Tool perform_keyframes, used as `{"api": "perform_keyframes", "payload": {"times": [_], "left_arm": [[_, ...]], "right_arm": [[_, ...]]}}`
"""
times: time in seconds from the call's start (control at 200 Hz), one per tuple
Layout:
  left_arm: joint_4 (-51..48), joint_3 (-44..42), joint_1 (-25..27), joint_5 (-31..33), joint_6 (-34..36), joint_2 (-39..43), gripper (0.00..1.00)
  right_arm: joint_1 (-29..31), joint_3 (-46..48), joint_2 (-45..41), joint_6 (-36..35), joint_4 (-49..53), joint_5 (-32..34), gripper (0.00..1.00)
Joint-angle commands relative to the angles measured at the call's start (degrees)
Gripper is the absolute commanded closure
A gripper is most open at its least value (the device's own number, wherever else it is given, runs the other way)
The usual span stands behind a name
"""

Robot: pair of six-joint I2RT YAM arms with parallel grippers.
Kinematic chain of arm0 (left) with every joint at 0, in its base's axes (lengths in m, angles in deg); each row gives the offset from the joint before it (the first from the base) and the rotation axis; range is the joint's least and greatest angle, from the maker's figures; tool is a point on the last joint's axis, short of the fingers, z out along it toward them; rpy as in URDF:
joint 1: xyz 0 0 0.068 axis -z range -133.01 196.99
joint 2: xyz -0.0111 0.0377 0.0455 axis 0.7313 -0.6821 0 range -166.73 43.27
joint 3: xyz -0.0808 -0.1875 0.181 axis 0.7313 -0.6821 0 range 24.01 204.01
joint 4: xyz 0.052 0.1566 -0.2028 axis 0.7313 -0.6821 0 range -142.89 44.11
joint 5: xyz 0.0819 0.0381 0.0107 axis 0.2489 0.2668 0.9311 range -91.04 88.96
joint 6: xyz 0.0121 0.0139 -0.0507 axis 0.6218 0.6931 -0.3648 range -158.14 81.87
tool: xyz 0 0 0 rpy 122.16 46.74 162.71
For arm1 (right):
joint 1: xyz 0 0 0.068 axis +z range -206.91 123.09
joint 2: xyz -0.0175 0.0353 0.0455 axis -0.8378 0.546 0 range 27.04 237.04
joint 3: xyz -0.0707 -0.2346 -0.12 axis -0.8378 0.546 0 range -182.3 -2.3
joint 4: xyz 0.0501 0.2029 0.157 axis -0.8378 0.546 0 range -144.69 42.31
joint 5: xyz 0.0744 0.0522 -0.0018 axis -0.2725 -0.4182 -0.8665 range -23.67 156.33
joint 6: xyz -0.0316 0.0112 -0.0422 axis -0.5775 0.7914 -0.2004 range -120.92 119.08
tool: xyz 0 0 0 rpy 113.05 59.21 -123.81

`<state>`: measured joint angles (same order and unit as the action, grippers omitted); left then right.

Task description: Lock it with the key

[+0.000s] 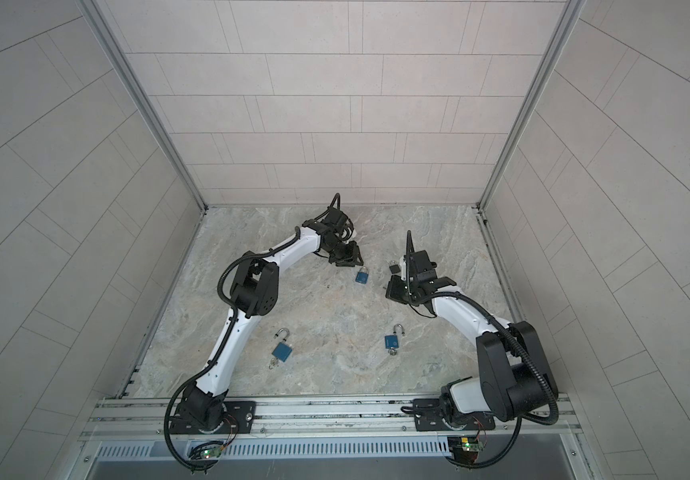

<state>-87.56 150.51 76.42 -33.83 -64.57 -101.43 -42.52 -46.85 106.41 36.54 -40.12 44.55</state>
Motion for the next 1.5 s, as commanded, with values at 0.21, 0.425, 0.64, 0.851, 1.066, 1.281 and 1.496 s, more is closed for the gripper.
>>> {"api": "perform_keyframes", "payload": {"times": [0.21, 0.425, 0.64, 0.851, 1.066, 1.281, 1.496], "left_arm": [[-4.6, -18.0, -4.1, 15.6, 8.7, 34.3, 0.54], [6.0, -44.3, -4.1, 30.2, 5.7, 62.1, 0.47], [11.0, -64.0, -4.2, 42.5, -1.3, 82.2, 0.37], [11.3, -73.0, -4.2, 45.4, -6.4, 89.8, 0.34], [17.5, -80.8, -4.2, 40.7, -9.2, 92.4, 0.30], [20.8, -88.4, -4.2, 42.3, -13.1, 95.5, 0.28], [21.2, -90.1, -4.2, 42.6, -13.7, 96.8, 0.28]], "right_arm": [[2.3, -8.2, 5.5, 3.7, 2.4, 12.1, 1.00], [4.1, -14.6, 14.6, 3.0, -0.7, 13.5, 1.00], [5.7, -17.4, 17.0, -0.4, -2.5, 17.7, 1.00], [5.9, -14.0, 17.0, -2.8, -8.8, 17.9, 1.00], [7.6, -8.8, 16.7, -4.4, -15.2, 21.5, 1.00], [8.9, -7.3, 18.2, -2.9, -16.5, 24.6, 1.00], [9.3, -8.2, 22.4, -1.9, -18.1, 23.1, 1.00]]}}
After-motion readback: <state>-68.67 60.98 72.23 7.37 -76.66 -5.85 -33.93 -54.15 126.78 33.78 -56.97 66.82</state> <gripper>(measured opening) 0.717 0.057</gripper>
